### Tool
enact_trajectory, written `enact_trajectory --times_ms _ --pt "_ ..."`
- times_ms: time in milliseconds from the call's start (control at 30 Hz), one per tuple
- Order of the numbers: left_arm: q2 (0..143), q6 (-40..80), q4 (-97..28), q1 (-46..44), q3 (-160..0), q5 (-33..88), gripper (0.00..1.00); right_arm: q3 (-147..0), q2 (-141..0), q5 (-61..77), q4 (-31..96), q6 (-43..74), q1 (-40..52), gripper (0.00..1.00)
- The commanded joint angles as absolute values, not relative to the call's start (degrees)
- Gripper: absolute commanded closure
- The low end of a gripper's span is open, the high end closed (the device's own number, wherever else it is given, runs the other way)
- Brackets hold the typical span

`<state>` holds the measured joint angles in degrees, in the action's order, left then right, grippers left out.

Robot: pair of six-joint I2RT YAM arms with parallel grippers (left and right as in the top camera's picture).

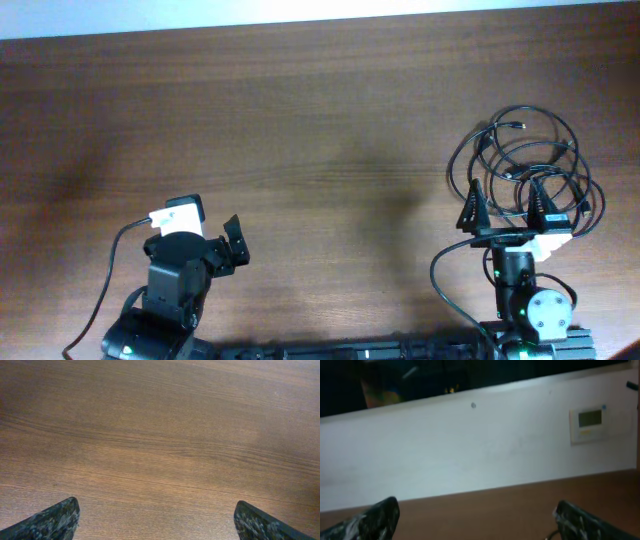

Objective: Untangle cables

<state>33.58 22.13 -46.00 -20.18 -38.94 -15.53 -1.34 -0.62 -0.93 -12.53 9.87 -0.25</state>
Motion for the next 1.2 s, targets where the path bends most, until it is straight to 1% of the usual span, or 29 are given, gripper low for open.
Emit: enact_trajectory --times_ms 0,67,100,133,967,1067,1133,1167 --pt "33.41 22.68 -45.89 -20.25 -38.46 -16.32 0.01 -0.32 -0.19 -0.36 -10.5 6.22 -0.49 0.01" --pt "33.41 22.68 -45.89 -20.25 -38.46 -16.32 0.01 -0.32 -0.19 -0.38 -3.4 4.25 -0.49 0.01" --pt "33.41 22.68 -45.89 -20.25 -38.46 -16.32 0.01 -0.32 -0.19 0.69 3.66 4.27 -0.49 0.01" --pt "33.41 22.68 -45.89 -20.25 -38.46 -16.32 0.01 -0.32 -0.19 1.1 4.58 4.27 -0.49 0.01" --pt "32.93 22.68 -45.91 -20.21 -38.46 -16.34 0.01 -0.32 -0.21 1.02 4.56 4.32 -0.49 0.01" --pt "27.62 22.65 -45.98 -18.87 -35.99 -16.45 0.01 -0.32 -0.21 1.02 4.56 4.32 -0.49 0.01" --pt "21.91 22.63 -44.42 -17.32 -31.03 -16.34 0.01 -0.32 -0.21 1.04 4.56 4.32 -0.49 0.02" --pt "17.72 22.65 -41.74 -16.12 -26.72 -15.75 0.01 -0.32 -0.21 1.02 4.54 4.32 -0.49 0.02"
